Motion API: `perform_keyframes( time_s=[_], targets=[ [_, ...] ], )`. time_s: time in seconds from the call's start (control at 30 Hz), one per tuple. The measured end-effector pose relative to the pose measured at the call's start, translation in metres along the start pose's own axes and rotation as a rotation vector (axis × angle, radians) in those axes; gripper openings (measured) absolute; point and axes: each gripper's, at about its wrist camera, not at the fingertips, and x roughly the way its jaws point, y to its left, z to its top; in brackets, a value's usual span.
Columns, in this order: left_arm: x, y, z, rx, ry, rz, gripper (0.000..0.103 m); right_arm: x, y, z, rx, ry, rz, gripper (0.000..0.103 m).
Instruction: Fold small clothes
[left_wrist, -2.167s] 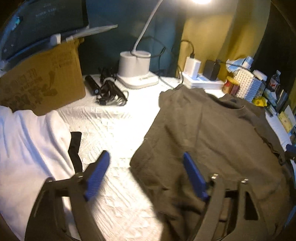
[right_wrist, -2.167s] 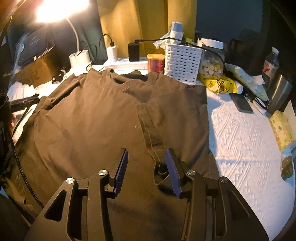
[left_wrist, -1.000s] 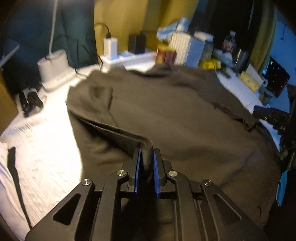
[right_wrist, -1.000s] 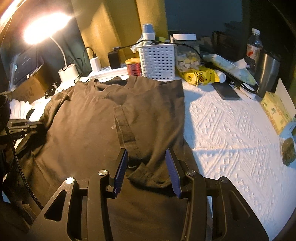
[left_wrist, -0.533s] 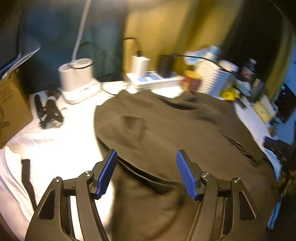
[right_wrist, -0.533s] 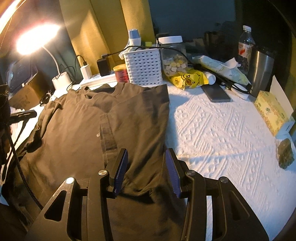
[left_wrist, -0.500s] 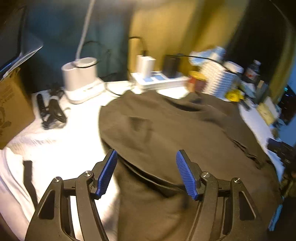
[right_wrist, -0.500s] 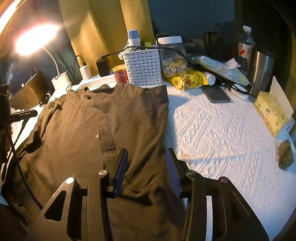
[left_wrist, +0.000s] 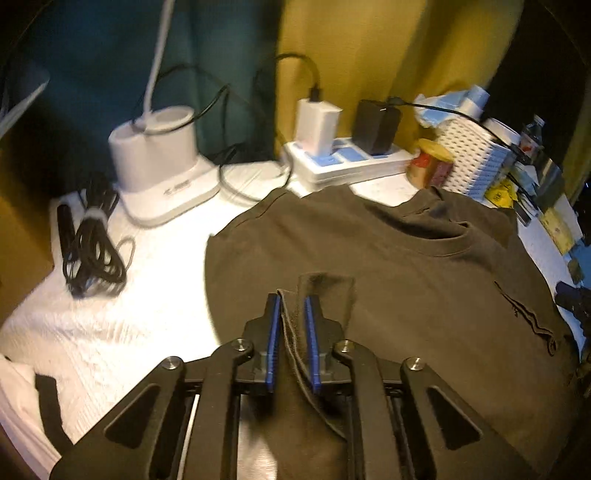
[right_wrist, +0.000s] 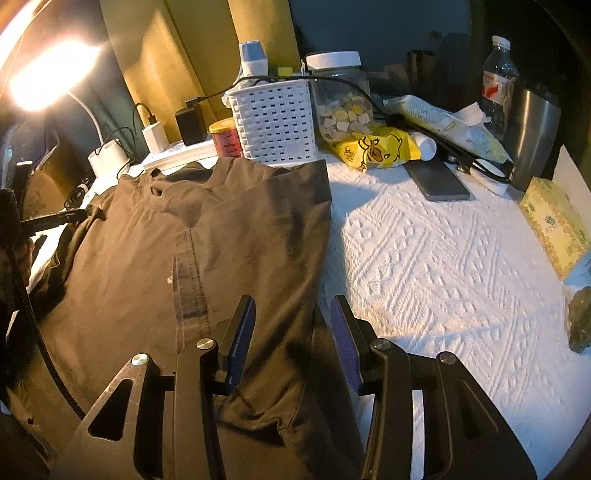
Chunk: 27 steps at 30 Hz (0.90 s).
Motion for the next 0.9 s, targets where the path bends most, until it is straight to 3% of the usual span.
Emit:
perform_keyframes(
  time_s=[0.3,0.47,0.5,0.6,0.63,0.9],
  targets=[
    [-0.001,-0.048,0.017,0.052,-0.007,-0.159,0.004,0.003,-0.008,-0.001,0.016,0.004,-0.01,0.045],
    [0.012,-0.081,0.017,0.098,0.067,-0.2,0.007,-0.002,-0.013,-0.002,0.029,-0.002,-0.022,0.045],
    [0.012,-0.085,0.016,0.109,0.076,-0.196,0.014,-0.004,-0.013,-0.003,0.03,-0.004,-0.023,0.045],
    [-0.002,-0.09,0.009,0.115,0.062,-0.212,0.072,-0.008,-0.011,-0.004,0.028,-0.009,-0.022,0.045],
    [-0.01,-0.087,0.006,0.102,0.048,-0.223,0.075,-0.01,-0.01,-0.005,0.026,-0.01,-0.022,0.045],
    [-0.046,-0.067,-0.041,0.134,0.083,-0.179,0.075,-0.018,0.003,-0.013,0.012,-0.011,-0.003,0.045]
  ],
)
